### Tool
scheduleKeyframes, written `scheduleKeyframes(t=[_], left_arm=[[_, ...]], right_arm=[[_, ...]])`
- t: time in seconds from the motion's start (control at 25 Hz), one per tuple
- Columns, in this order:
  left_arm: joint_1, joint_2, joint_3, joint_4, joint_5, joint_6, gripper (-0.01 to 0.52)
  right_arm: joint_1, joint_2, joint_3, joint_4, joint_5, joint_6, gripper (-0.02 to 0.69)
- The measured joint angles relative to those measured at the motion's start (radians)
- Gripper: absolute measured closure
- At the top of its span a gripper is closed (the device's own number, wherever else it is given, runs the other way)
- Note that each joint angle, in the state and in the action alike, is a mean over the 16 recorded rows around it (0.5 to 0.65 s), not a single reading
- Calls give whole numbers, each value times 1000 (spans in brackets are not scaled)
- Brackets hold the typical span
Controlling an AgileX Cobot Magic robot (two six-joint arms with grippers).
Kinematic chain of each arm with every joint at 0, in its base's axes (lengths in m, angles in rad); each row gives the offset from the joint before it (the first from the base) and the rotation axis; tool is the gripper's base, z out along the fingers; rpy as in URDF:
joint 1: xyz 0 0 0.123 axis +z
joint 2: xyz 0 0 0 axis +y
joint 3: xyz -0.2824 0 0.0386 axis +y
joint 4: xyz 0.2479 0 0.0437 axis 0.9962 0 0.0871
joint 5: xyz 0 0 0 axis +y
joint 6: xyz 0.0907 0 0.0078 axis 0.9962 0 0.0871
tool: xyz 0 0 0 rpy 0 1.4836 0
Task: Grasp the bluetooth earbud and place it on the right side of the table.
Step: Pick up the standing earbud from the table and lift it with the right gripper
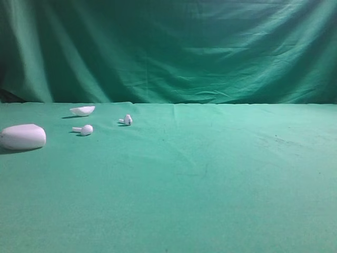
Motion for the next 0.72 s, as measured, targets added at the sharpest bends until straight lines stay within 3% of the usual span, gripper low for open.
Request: scheduleKeyframes(t=[0.36, 0.72], left_arm=[[0, 0, 0, 0, 0, 0, 514], [0, 0, 0, 0, 0, 0, 514]], right_arm=[[189, 468, -366, 85, 275, -178, 615], [424, 926, -798, 129, 465, -212, 615]])
